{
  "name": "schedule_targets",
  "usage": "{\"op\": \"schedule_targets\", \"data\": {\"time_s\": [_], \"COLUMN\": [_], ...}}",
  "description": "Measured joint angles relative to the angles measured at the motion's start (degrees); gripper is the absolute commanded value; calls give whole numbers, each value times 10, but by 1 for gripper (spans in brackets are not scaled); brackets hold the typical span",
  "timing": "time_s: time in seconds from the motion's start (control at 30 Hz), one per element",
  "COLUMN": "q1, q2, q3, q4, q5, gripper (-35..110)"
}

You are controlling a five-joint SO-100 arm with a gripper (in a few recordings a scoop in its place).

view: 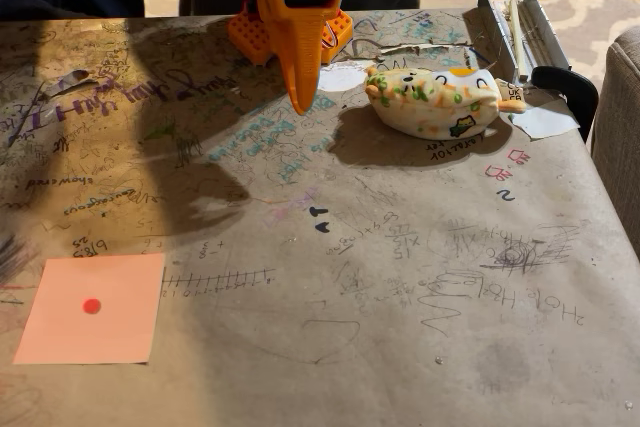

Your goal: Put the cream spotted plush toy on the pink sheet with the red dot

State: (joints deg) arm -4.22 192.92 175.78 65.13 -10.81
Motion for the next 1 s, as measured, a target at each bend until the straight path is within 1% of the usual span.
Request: {"op": "schedule_targets", "data": {"time_s": [0.43,0.67,0.83,0.93,1.0], "q1": [6,-14,32,38,18], "q2": [0,0,0,0,0], "q3": [0,0,0,0,0], "q4": [0,0,-8,-12,-10], "q5": [4,-44,3,0,-13], "gripper": [0,0,0,0,0]}}
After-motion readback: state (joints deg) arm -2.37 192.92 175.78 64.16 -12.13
